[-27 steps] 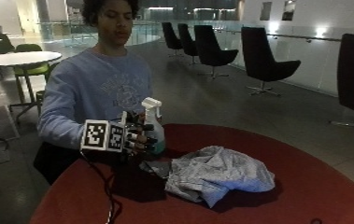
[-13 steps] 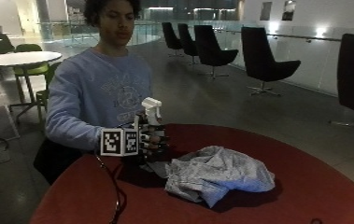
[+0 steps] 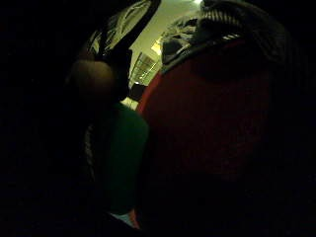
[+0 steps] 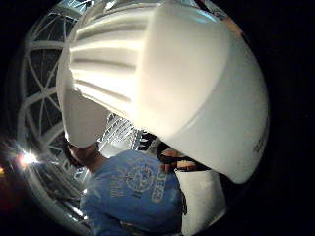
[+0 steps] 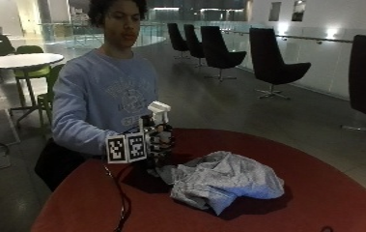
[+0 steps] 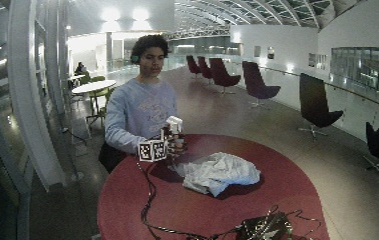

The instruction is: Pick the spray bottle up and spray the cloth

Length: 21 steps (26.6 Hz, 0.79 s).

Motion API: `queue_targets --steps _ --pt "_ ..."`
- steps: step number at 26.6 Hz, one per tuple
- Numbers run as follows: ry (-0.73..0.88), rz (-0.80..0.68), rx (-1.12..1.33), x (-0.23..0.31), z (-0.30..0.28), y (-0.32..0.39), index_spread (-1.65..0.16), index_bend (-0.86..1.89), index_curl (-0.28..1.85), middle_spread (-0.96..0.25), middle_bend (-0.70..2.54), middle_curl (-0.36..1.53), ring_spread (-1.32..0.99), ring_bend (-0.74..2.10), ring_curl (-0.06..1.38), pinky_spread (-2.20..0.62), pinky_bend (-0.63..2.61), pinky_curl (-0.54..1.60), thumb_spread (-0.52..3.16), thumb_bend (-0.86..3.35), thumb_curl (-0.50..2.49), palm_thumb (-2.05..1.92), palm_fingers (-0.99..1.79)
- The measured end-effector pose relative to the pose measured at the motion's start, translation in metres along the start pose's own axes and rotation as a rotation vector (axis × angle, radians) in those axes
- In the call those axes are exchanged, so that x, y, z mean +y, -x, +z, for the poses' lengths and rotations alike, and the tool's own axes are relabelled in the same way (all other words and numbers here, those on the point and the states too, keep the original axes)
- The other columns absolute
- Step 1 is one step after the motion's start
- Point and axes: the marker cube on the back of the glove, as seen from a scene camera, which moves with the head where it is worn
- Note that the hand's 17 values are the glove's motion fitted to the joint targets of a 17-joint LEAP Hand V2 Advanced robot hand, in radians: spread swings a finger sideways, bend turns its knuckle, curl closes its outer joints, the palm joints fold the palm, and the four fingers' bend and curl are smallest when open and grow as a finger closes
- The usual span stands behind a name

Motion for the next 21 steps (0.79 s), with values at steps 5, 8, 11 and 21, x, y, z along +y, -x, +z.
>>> queue_targets --steps 5,8,11,21 --pt "-0.037 -0.025 -0.002 -0.01 -0.017 0.016 -0.33 0.13 0.25 -0.07 0.34 0.35 -0.07 0.64 0.36 0.16 0.33 0.28 0.96 0.13 0.38 0.79 0.98" --pt "-0.04 -0.02 0.015 -0.021 -0.035 0.03 -0.32 0.13 0.26 -0.07 0.32 0.36 -0.07 0.64 0.37 0.14 0.34 0.3 0.96 0.1 0.4 0.78 1.01" --pt "-0.033 0.01 0.031 -0.034 -0.053 0.041 -0.31 0.11 0.26 -0.06 0.38 0.39 -0.07 0.62 0.38 0.12 0.33 0.31 0.97 0.06 0.41 0.76 1.08" --pt "0.057 0.315 0.112 -0.075 -0.098 0.042 -0.27 0.13 0.28 -0.05 0.37 0.41 -0.06 0.62 0.4 0.1 0.36 0.34 1.0 -0.02 0.43 0.71 1.17"
